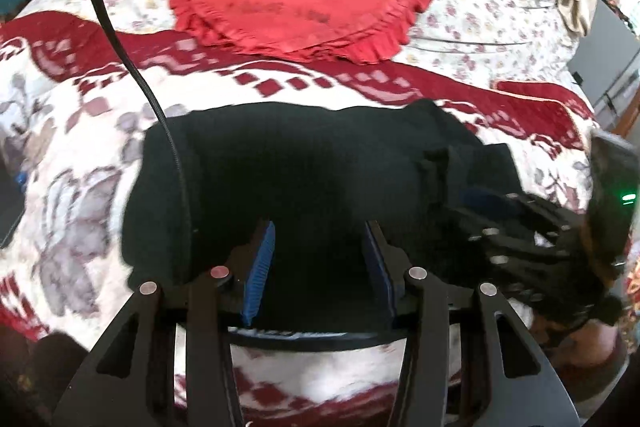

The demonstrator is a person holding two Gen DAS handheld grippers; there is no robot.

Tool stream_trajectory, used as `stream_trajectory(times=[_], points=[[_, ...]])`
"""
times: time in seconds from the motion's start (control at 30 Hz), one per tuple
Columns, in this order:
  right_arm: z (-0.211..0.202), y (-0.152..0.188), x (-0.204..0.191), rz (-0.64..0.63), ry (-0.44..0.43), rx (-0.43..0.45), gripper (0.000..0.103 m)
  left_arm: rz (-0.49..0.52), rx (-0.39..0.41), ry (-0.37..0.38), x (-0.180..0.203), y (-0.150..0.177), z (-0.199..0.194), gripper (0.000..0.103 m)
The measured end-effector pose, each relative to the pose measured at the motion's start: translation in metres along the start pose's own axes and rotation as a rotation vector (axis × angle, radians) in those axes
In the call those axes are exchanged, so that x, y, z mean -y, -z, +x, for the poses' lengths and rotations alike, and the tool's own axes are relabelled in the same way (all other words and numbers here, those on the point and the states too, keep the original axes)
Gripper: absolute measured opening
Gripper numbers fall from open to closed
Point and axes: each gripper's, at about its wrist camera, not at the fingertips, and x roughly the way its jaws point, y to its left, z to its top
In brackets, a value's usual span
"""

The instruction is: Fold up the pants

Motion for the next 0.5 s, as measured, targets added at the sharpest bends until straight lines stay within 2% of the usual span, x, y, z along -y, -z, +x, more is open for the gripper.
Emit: stream_trajectory(times=[0.2, 0.37, 0.5], points=[[-0.036, 0.009, -0.005, 0.003, -0.015, 0.042, 0.045, -0.033, 0.027, -0.032, -0.014, 0.006, -0.004, 0.045], [-0.012, 0.026, -0.014, -0.011, -0.034, -0.048, 0.045, -0.05, 0.04, -0.045, -0.019, 0.008, -0.008, 0.045], [-0.014, 0.023, -0.018, 0.0, -0.033, -0.045, 0.046, -0.06, 0.047, -0.062, -0.025, 0.011, -0.014, 0.045]])
